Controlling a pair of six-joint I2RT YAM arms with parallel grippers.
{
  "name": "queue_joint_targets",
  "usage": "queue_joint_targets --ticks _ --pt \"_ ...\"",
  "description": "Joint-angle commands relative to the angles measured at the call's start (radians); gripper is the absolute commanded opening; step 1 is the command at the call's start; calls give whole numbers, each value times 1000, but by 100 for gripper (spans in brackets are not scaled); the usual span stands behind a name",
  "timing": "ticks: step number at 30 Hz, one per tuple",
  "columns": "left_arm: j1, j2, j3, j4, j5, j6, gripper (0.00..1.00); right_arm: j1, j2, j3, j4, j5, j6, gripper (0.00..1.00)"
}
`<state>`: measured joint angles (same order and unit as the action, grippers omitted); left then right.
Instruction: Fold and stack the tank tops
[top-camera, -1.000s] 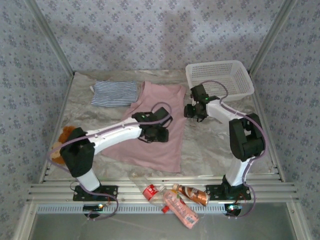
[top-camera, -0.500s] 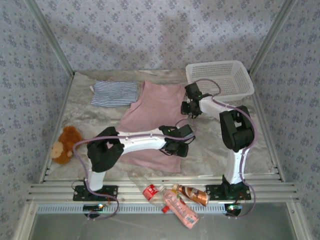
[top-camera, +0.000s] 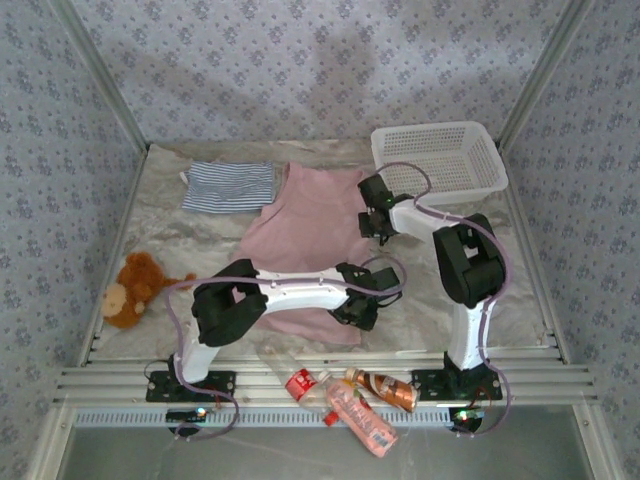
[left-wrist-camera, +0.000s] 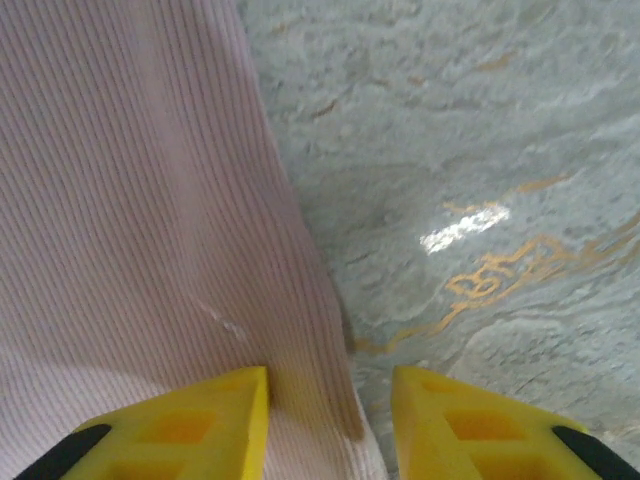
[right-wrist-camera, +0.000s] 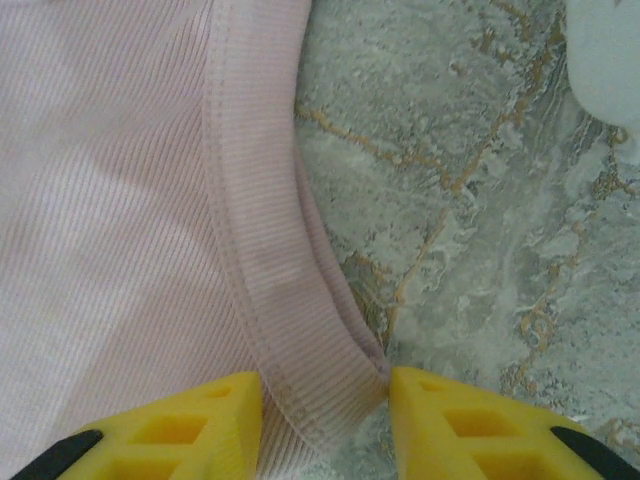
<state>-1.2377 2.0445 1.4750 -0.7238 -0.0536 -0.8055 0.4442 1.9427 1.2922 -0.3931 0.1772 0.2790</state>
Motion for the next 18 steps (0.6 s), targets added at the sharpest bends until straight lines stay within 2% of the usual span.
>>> queue_joint_targets --ticks 1,8,13,15,18 --pt "-13 5 20 -71 -25 14 34 15 -22 3 -52 73 -30 41" --pt "-37 9 28 -105 -17 24 29 21 -24 -27 -110 70 -9 41" --pt "-42 18 28 -109 -12 35 21 11 -3 -34 -73 57 -10 41" --pt "-42 19 33 -120 -17 43 17 10 12 -25 -52 47 -13 38" --pt "-42 14 39 -132 -25 47 10 10 29 -1 -48 33 -22 28"
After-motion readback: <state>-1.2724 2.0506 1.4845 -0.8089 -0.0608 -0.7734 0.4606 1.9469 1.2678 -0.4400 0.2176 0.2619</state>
